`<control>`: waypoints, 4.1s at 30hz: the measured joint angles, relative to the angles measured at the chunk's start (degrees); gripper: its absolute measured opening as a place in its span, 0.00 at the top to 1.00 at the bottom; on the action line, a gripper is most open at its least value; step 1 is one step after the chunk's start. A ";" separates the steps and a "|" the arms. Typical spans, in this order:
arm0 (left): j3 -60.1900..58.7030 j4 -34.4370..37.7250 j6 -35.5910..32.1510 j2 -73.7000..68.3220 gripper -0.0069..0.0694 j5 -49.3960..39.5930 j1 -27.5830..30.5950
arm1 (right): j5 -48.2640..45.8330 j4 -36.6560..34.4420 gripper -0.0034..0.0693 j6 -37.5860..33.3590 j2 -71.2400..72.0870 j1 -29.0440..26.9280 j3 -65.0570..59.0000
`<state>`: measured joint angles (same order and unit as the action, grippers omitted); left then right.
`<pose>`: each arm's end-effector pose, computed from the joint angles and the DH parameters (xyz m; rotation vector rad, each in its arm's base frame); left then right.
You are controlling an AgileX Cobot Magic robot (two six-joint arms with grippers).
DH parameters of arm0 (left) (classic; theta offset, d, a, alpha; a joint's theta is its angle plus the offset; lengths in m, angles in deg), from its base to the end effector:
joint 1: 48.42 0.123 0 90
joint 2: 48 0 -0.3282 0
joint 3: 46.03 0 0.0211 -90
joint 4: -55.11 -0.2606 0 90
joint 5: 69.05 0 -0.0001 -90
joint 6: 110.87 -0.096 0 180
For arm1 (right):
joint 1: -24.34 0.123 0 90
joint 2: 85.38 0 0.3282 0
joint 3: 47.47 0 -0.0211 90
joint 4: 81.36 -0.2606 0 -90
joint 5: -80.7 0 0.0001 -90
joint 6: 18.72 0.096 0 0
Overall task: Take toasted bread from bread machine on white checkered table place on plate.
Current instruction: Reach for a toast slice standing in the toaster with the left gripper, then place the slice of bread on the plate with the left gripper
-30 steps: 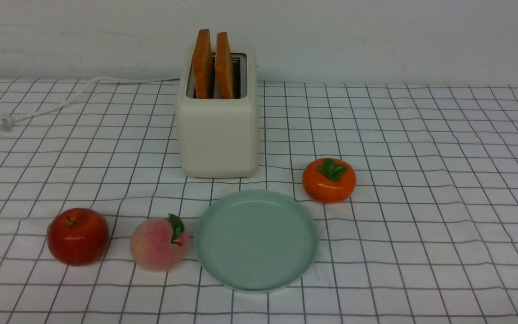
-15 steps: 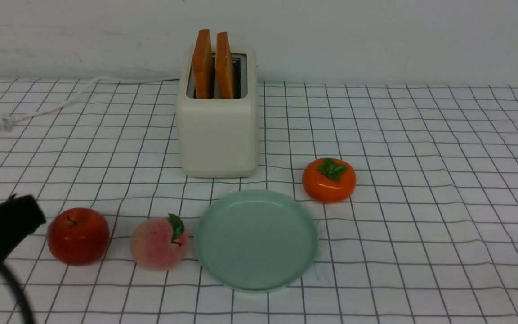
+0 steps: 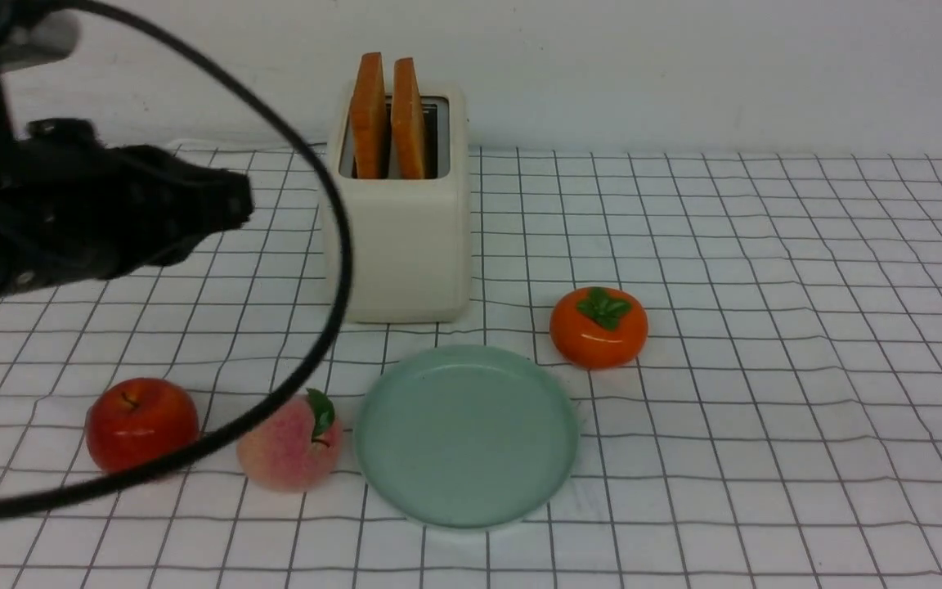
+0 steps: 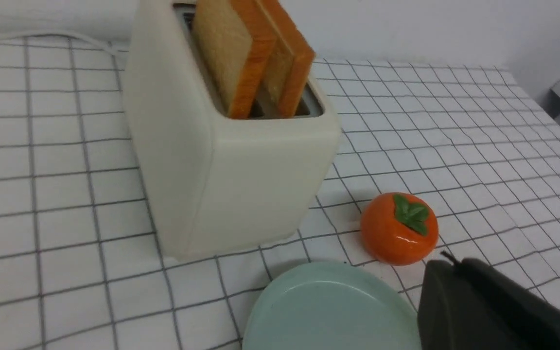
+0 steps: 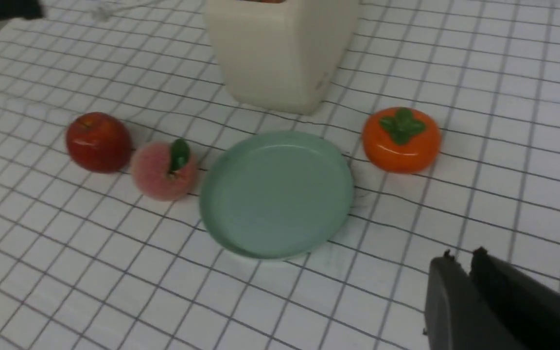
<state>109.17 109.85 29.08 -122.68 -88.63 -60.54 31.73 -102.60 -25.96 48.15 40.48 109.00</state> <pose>0.2486 -0.0803 0.3842 0.1711 1.9576 -0.5589 0.0829 0.0513 0.4279 -0.3377 2.0364 0.5344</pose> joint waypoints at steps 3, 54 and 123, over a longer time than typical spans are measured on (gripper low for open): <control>6.78 0.05 -0.35 -7.44 0.92 0.92 -1.24 | 0.45 -5.88 0.86 -4.19 -1.97 0.00 0.63; 34.72 4.97 -0.98 -43.65 0.79 14.87 -1.35 | 8.64 -11.01 0.83 -10.12 -2.66 0.00 4.99; 23.78 -11.33 18.63 -40.31 0.51 -21.18 -8.80 | -23.62 0.39 0.98 0.33 11.76 0.00 5.00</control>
<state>132.95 98.52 47.71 -162.99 -109.81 -69.34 8.10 -102.20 -25.62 59.91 40.48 113.99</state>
